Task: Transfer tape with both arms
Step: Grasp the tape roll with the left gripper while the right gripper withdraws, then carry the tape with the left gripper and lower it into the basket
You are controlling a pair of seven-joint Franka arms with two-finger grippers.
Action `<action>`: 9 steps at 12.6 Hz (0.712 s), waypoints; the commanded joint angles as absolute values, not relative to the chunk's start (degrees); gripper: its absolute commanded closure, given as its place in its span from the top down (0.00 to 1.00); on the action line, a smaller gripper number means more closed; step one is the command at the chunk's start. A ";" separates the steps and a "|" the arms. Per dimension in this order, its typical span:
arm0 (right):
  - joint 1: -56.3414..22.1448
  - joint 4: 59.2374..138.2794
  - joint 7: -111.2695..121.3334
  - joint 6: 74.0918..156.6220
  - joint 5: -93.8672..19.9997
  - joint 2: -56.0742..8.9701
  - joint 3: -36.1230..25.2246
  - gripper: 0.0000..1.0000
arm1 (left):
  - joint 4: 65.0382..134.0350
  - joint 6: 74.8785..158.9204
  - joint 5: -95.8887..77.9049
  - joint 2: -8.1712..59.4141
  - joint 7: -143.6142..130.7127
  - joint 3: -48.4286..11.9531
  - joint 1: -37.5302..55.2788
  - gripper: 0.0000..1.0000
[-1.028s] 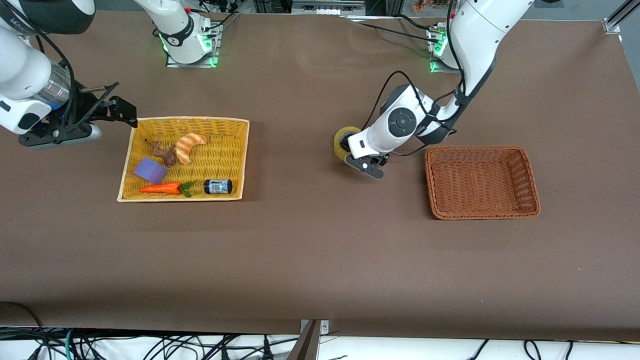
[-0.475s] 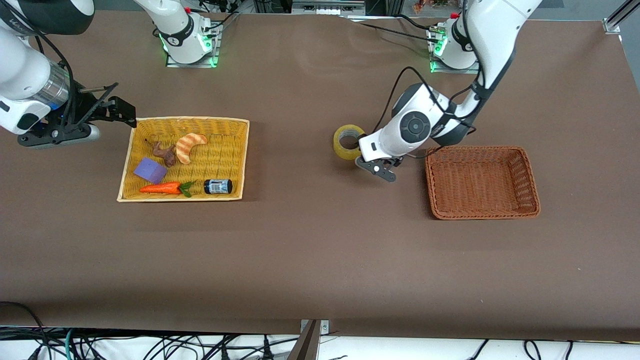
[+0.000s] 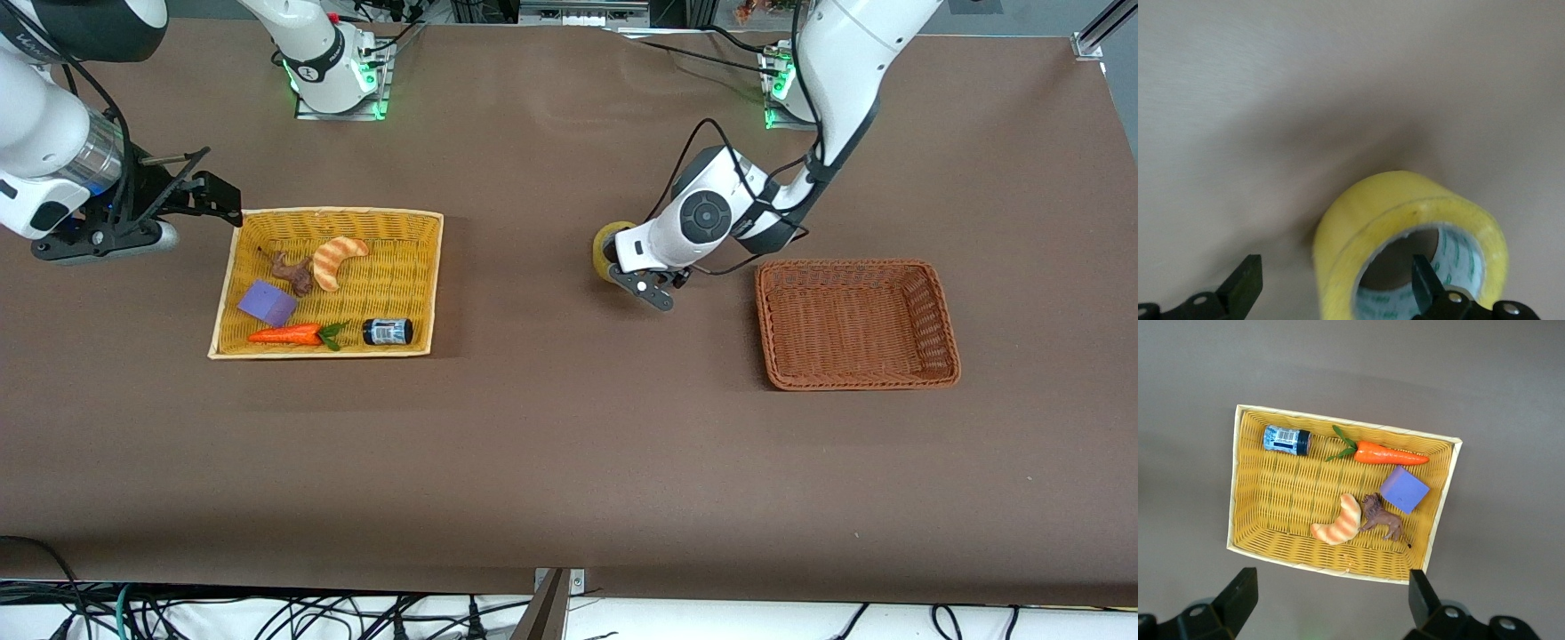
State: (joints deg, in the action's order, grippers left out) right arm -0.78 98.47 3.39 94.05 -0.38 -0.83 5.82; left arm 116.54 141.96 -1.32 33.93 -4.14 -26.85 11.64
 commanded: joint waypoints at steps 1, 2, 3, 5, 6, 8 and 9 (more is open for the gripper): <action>-0.44 97.29 3.96 92.81 0.26 -1.05 5.98 1.00 | 116.63 143.61 -0.44 34.37 -4.22 -26.10 11.69 0.00; -0.44 97.29 3.96 92.81 0.26 -1.05 5.98 1.00 | 116.54 143.53 -0.44 34.19 -4.22 -26.10 11.43 0.00; -0.44 97.29 4.04 92.81 0.26 -1.05 6.06 1.00 | 116.54 143.53 -0.44 34.02 -4.22 -26.19 11.43 0.00; -0.44 97.29 3.96 92.73 0.26 -1.05 5.98 1.00 | 116.46 142.91 -0.44 33.49 -4.31 -26.19 10.64 0.00; -0.44 97.29 3.96 92.81 0.26 -1.05 5.98 1.00 | 116.46 142.04 -0.44 32.79 -4.31 -26.19 9.94 0.00; -0.44 97.47 3.96 92.81 0.26 -1.05 5.98 1.00 | 116.02 138.45 -0.44 30.69 -4.22 -26.19 8.97 0.00; -0.44 97.47 4.04 92.81 0.26 -1.05 5.98 1.00 | 115.67 135.73 -0.44 29.02 -4.22 -26.19 8.09 0.00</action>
